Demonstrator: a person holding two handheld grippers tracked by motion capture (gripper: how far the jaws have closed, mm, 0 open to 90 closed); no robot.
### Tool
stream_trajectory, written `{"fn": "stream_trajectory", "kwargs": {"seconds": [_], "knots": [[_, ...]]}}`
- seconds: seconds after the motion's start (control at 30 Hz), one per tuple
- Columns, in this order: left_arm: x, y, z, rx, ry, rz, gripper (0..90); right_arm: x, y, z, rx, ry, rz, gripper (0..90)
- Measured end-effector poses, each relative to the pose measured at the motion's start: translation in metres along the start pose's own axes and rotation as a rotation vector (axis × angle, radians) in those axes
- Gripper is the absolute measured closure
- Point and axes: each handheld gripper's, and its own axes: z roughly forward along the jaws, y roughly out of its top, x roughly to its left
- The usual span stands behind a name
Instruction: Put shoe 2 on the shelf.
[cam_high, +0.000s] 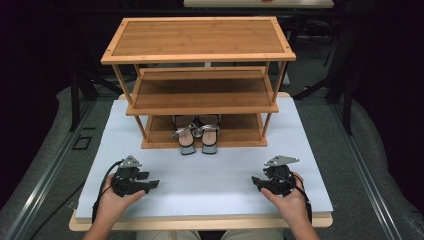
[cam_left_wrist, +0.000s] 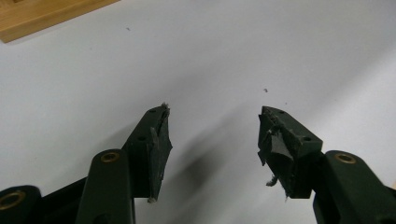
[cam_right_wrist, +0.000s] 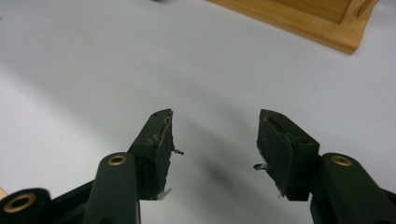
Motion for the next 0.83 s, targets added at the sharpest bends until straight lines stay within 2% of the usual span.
{"fn": "stream_trajectory", "kwargs": {"seconds": [0.03, 0.07, 0.17, 0.2, 0.27, 0.3, 0.37, 0.4, 0.47, 0.77, 0.83], "knots": [[0.001, -0.001, 0.0, -0.003, 0.006, 0.005, 42.9, 0.0, -0.001, 0.002, 0.009, -0.004, -0.002, 45.0], [0.0, -0.003, 0.0, -0.013, 0.012, -0.009, 42.6, -0.001, -0.003, 0.003, 0.009, 0.013, -0.003, 44.9], [0.0, -0.008, 0.003, -0.017, 0.01, -0.017, 42.6, -0.002, -0.011, 0.008, 0.001, 0.007, 0.012, 44.8], [0.0, -0.009, 0.004, -0.013, 0.011, -0.014, 42.6, -0.001, -0.015, 0.01, -0.008, -0.012, 0.012, 44.8], [0.0, -0.01, 0.005, -0.008, 0.013, -0.01, 42.6, -0.001, -0.02, 0.013, -0.01, -0.022, 0.01, 44.8], [0.0, -0.011, 0.006, -0.016, 0.023, -0.009, 42.6, -0.001, -0.021, 0.014, -0.015, -0.009, 0.009, 44.8], [0.001, -0.011, 0.007, -0.013, 0.025, -0.01, 42.6, 0.0, -0.021, 0.014, -0.017, -0.02, 0.016, 44.8], [0.001, -0.011, 0.008, -0.016, 0.022, -0.011, 42.5, -0.001, -0.021, 0.013, -0.024, 0.002, 0.02, 44.8], [0.002, -0.012, 0.009, -0.01, 0.023, -0.011, 42.2, 0.0, -0.022, 0.014, -0.053, -0.001, 0.028, 44.7], [0.001, -0.012, 0.01, -0.029, 0.024, -0.017, 39.3, -0.002, -0.025, 0.016, -0.039, -0.008, 0.031, 43.1], [0.001, -0.011, 0.01, -0.038, 0.023, -0.011, 37.8, -0.003, -0.026, 0.017, -0.057, -0.014, 0.034, 41.8]]}}
